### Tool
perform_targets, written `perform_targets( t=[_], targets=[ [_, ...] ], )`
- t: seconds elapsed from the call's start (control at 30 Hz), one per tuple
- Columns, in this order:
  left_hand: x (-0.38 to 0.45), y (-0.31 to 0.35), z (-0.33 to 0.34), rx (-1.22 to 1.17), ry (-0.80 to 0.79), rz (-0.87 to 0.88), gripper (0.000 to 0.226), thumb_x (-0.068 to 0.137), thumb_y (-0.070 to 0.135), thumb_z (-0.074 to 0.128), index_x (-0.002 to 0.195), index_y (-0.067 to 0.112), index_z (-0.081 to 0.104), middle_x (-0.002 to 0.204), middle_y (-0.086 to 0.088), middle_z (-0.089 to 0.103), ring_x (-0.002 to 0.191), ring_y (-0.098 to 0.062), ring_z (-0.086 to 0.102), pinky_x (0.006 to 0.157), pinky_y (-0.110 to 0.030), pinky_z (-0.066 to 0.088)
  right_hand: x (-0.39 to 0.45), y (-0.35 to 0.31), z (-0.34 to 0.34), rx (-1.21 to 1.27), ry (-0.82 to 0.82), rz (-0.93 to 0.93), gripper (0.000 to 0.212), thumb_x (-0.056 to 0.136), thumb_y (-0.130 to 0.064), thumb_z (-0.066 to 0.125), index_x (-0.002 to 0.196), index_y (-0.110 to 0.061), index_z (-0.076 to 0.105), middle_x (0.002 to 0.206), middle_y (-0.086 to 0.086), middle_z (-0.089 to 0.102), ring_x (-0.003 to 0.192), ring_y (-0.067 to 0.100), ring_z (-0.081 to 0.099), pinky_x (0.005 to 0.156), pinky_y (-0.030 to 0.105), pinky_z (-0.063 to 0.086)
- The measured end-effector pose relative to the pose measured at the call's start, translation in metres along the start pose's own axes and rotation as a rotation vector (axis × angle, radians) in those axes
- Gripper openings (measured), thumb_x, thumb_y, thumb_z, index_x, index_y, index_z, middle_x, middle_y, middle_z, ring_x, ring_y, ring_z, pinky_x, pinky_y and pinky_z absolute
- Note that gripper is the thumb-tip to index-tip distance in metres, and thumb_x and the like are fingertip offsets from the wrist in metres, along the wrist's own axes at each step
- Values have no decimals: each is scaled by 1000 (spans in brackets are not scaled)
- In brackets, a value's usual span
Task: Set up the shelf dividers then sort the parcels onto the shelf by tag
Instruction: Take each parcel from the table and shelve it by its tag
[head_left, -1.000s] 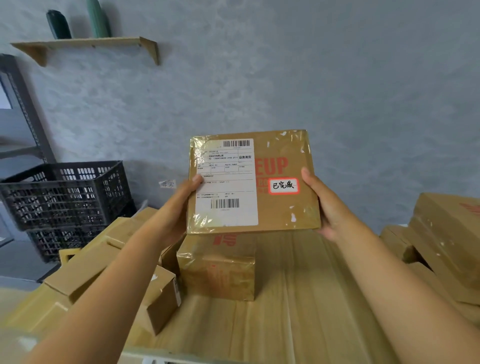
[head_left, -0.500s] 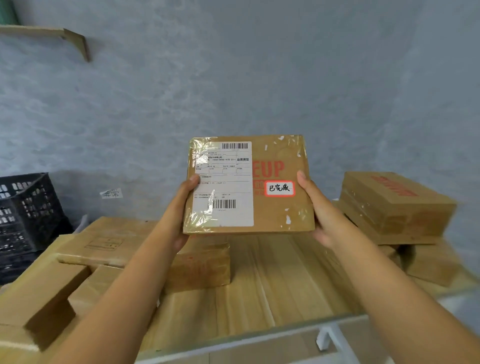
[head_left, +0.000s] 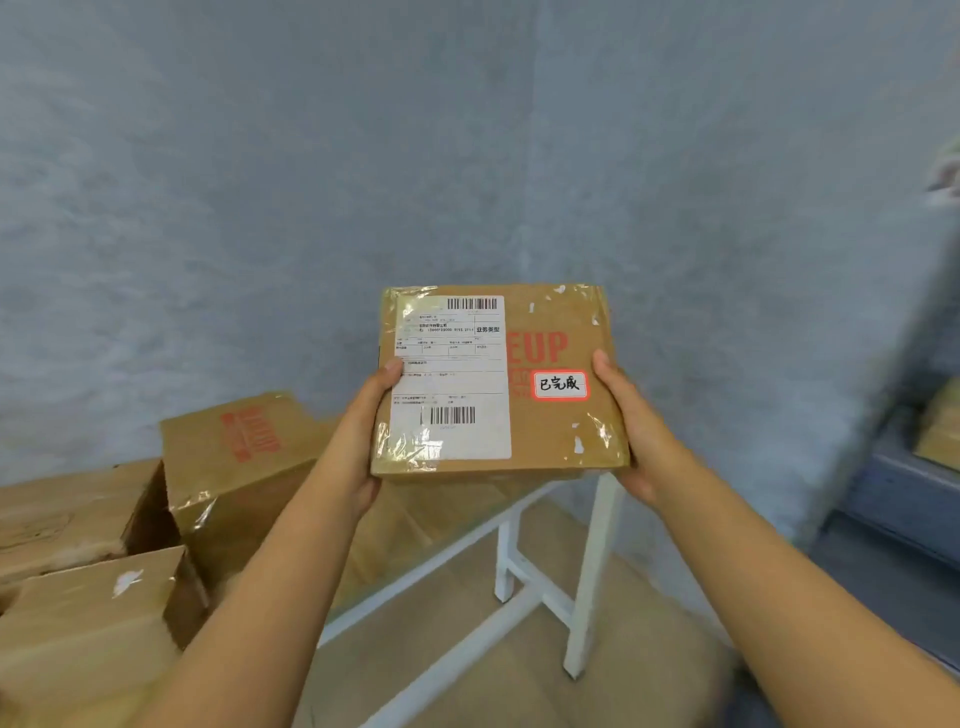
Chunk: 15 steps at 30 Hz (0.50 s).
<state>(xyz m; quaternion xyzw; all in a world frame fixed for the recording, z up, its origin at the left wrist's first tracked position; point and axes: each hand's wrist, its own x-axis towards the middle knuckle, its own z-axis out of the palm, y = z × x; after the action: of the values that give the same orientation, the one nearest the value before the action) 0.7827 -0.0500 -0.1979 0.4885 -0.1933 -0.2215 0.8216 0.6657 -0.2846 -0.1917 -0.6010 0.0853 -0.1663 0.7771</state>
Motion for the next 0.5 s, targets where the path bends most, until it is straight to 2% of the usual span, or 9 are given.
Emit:
perform_targets(
  t=[0.1, 0.23, 0.37, 0.5],
  targets=[
    [-10, -14, 42, 24, -111, -30, 35, 95, 47, 55, 116, 24, 71, 119, -9, 72, 104, -27, 72, 70, -34, 61, -46, -20, -36, -52, 56, -51, 50, 85, -65, 56, 119, -31, 73, 121, 4, 73, 109, 22, 71, 76, 30, 60],
    [-27, -35, 102, 26, -220, -46, 33, 90, 50, 57, 106, 30, 78, 120, -7, 72, 105, -26, 71, 70, -35, 60, -105, -47, -80, -122, 162, -102, 53, 83, -65, 58, 121, -30, 70, 121, 4, 73, 108, 22, 71, 75, 29, 61],
    [-50, -68, 166, -8, -291, -81, 34, 91, 49, 57, 107, 27, 78, 120, -8, 72, 105, -26, 72, 70, -36, 61, -172, -69, -131, -187, 249, -142, 54, 85, -65, 57, 125, -29, 65, 121, 5, 73, 110, 23, 71, 81, 32, 61],
    [-79, -107, 238, -36, -360, -124, 33, 90, 48, 58, 106, 28, 78, 119, -8, 73, 104, -24, 72, 72, -35, 61, -246, -93, -186, -225, 345, -141, 59, 80, -69, 60, 124, -30, 67, 118, 4, 74, 107, 24, 72, 75, 31, 61]
  ],
)
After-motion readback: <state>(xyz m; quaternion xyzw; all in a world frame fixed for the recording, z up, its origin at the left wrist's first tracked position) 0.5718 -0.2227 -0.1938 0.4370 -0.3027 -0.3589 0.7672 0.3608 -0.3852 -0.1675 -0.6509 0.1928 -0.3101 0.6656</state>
